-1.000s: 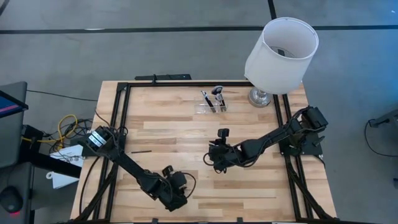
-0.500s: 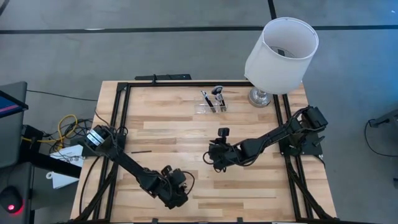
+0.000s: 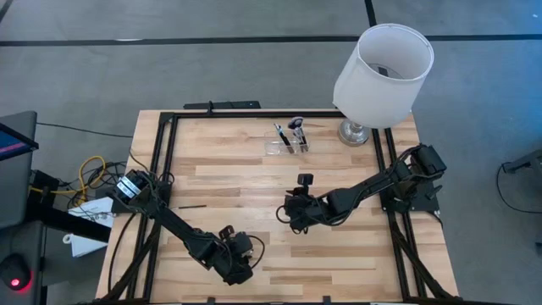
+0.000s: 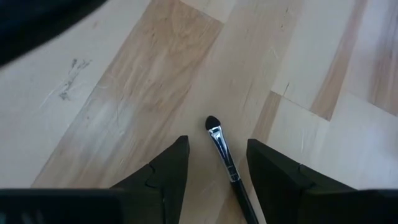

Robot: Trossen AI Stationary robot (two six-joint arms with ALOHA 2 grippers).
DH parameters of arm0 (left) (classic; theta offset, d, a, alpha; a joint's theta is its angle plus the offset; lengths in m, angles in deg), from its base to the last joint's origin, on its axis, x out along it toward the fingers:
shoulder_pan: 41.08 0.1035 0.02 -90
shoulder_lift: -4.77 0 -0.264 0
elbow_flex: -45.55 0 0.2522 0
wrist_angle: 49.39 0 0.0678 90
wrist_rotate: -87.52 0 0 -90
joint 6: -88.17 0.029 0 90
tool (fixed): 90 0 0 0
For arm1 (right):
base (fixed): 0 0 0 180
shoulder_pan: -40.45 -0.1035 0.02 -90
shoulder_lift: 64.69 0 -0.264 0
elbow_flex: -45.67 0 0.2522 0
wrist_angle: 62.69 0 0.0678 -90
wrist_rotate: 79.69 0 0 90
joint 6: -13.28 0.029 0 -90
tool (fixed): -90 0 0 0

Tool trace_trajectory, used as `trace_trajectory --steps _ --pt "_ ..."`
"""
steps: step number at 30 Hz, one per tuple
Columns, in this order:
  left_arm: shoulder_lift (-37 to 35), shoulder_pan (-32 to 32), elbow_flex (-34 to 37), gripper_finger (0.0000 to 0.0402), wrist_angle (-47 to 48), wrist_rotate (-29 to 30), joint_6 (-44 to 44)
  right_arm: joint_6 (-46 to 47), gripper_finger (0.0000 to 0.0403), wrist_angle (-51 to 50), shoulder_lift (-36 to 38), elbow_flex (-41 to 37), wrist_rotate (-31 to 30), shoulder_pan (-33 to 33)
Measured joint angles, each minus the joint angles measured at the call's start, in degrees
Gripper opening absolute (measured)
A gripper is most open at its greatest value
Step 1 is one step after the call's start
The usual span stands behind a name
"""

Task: Put items in baskets/containers
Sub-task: Put the silver eyeshadow brush into the transparent organizer

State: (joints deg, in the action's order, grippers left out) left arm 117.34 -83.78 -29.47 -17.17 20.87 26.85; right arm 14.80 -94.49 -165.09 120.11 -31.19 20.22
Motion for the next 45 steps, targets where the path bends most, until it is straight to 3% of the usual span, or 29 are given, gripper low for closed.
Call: trace_trajectory --steps 4,8,17,27,31,35,38,43,45 --pt "0.0 -0.4 0.0 0.0148 1.7 0.0 0.0 0.0 0.0063 0.0 0.0 0.0 0.0 0.0" --pt "-0.2 -0.9 -0.3 0.0105 7.1 0.3 -0.3 0.0 0.0063 -0.3 0.0 0.0 0.0 0.0" --pt "-0.3 -0.3 -0.3 0.0015 9.0 0.5 1.5 0.0 0.0063 -0.8 0.0 0.0 0.0 0.0" --pt "-2.9 1.8 0.0 0.0013 10.9 -1.9 7.7 0.0 0.0063 -0.8 0.0 0.0 0.0 0.0" --pt "-9.0 1.5 1.2 0.0013 15.6 3.6 11.3 0.0 0.0063 -0.8 0.0 0.0 0.0 0.0" --pt "-17.2 1.3 2.4 0.0012 12.9 13.4 14.9 0.1 0.0063 -1.1 0.0 0.0 0.9 0.0" --pt "-21.7 1.4 5.8 0.0011 13.6 17.1 15.8 0.1 0.0063 -1.9 0.0 0.0 1.0 0.0" --pt "-28.8 1.3 11.5 0.0008 11.0 26.3 17.5 -0.3 0.0063 -1.7 0.0 0.0 1.1 0.2" --pt "-31.3 1.4 13.8 0.0008 5.5 30.0 20.9 -1.8 0.0063 0.0 0.0 0.0 1.3 0.5"
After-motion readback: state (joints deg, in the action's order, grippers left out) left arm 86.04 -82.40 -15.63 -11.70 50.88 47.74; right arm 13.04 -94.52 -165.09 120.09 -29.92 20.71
